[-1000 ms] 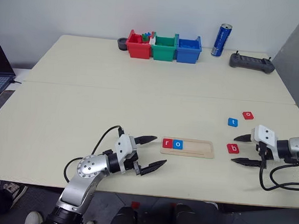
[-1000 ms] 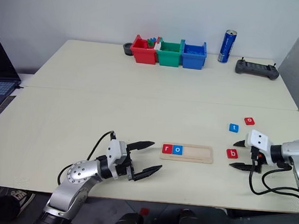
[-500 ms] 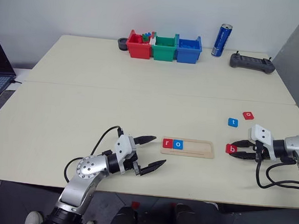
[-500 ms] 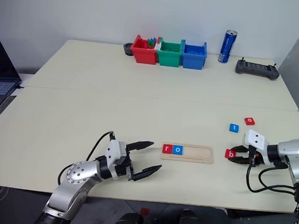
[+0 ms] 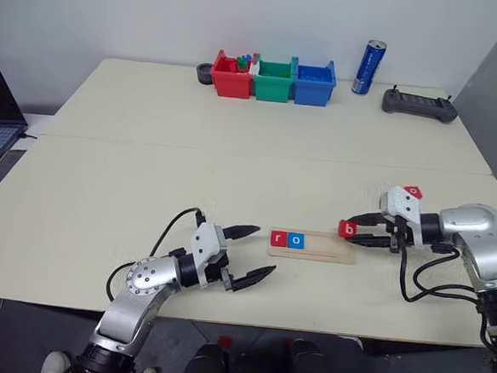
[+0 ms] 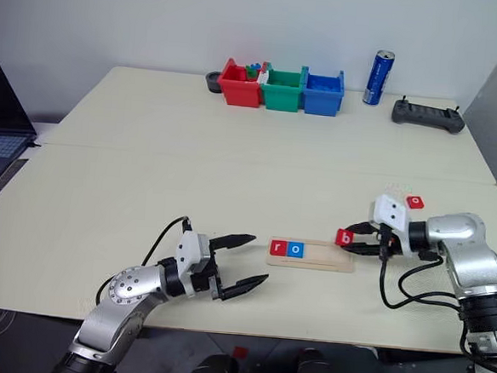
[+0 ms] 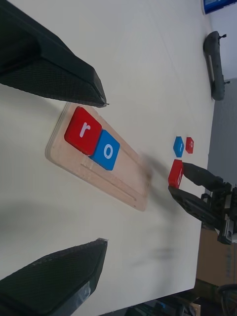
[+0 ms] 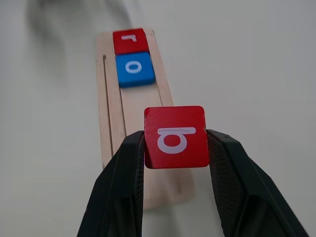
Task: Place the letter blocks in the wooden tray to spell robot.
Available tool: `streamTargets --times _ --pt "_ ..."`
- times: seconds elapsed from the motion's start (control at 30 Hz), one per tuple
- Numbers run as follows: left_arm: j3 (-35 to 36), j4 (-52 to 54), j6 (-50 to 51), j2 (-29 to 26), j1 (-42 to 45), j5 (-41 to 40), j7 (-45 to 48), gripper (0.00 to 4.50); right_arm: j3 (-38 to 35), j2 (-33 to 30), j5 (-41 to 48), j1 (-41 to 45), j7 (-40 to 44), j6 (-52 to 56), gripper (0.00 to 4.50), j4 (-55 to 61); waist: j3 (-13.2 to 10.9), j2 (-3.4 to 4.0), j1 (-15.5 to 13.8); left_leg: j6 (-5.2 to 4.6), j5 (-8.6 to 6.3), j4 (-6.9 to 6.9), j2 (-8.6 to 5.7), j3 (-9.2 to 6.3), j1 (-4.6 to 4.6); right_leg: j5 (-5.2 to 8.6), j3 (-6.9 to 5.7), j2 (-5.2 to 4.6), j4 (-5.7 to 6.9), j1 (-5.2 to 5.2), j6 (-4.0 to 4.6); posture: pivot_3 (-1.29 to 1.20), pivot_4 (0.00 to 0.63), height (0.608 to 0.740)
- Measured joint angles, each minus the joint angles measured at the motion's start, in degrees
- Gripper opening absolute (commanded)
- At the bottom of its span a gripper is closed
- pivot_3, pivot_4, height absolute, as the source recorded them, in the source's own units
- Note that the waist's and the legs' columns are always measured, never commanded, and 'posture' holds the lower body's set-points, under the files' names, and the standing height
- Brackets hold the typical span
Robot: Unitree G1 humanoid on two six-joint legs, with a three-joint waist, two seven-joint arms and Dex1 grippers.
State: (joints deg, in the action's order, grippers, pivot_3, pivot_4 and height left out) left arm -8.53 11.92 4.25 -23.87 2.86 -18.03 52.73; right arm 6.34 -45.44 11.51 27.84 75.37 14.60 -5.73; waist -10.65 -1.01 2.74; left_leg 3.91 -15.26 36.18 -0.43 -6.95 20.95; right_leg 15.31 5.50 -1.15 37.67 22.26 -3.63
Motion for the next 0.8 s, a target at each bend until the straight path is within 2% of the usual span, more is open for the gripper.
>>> streamTargets --times 0.33,0.8 --pt "0.0 1.77 1.76 -0.1 0.11 -0.03 -0.85 4.5 5.21 3.43 -1.95 -0.25 -4.21 2.04 1.45 4.39 0.0 0.0 0.0 0.0 0.0 0.0 0.01 -0.01 0.0 0.0 -0.02 0.0 0.0 0.0 0.0 0.0 0.15 0.74" --pt "0.08 1.77 1.46 -0.92 -0.58 -0.03 -0.63 4.5 8.49 5.82 -6.1 0.7 -4.67 -3.34 1.45 -1.81 0.0 0.0 0.14 0.0 0.0 0.0 0.01 -0.01 -0.01 0.0 -0.02 0.01 0.0 0.01 0.0 0.0 0.15 0.74"
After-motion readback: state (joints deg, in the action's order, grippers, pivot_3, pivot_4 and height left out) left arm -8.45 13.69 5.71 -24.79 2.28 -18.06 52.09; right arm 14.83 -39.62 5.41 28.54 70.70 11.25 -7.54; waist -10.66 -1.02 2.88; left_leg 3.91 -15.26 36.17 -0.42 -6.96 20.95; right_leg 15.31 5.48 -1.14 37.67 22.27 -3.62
